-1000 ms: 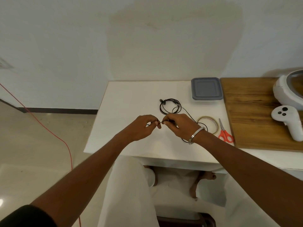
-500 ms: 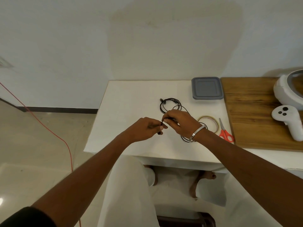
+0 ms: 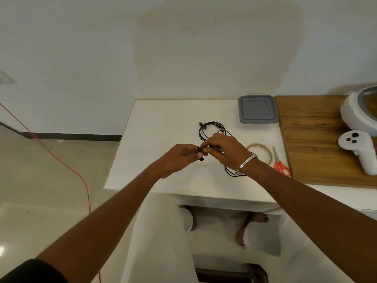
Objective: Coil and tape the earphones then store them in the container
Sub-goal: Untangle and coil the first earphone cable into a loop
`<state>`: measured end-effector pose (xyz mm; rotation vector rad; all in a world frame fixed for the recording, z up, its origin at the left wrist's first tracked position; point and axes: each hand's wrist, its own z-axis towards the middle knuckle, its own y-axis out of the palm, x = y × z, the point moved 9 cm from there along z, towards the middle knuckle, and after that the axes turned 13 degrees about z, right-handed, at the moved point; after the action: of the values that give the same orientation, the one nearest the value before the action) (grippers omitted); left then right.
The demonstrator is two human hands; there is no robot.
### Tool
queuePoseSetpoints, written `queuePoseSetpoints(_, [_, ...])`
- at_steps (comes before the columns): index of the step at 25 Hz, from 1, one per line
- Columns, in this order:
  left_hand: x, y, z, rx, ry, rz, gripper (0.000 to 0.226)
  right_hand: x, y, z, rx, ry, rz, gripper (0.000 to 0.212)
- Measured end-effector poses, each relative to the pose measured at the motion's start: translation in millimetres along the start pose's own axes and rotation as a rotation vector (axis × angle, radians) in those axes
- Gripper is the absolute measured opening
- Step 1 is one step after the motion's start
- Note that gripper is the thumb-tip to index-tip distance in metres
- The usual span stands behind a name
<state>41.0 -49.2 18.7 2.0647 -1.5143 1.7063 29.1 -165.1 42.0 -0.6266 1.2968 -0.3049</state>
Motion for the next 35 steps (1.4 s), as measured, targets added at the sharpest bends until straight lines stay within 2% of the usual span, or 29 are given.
queuePoseSetpoints(3, [-3.1,2.4,0.9,-0.015,-0.011,0.024,0.02,0.0,0.9,0.7,-0.003,0.016,-0.005,0.015])
queuePoseSetpoints(8, [-3.9,5.8,0.1,-0.065,-0.024,0.066,0.03,2.7,2.3,3.9,0.003,0.043,0.009,0.014])
queuePoseSetpoints(13, [2.4,12.3,-3.6,-0.228,-0.029,-0.29,0.032,3.9,3.5,-0.5,-0.024,0.093,0.035,0.023])
queuePoseSetpoints(17, [12.9,14.7,-2.6,-0.253,-0.003,-0.614,0.03,8.5,6.0,-4.1,0.011,0.168,0.127,0.023])
queuePoseSetpoints(20, [14.3,11.4,-2.2,-0.262,0.016,-0.71,0.031,18.3,10.3,-7.0,0.001,0.209,0.164,0.017])
queuePoseSetpoints(25, [24.2,-3.1,-0.9,-0.196,0.066,-0.87,0.031,34.0,31.6,-16.5,-0.13,0.295,0.151,0.025])
queuePoseSetpoints(30, [34.5,-9.9,6.3,-0.078,0.128,-0.91,0.032,32.0,55.8,-19.2,-0.234,0.326,0.165,0.03])
queuePoseSetpoints(32, [30.4,-16.3,8.5,0.004,0.121,-0.85,0.032,30.1,60.6,-18.4,-0.26,0.327,0.17,0.029])
queuePoseSetpoints(35, [19.8,-24.5,9.2,0.1,0.077,-0.584,0.031,26.4,60.9,-17.8,-0.277,0.315,0.151,0.023])
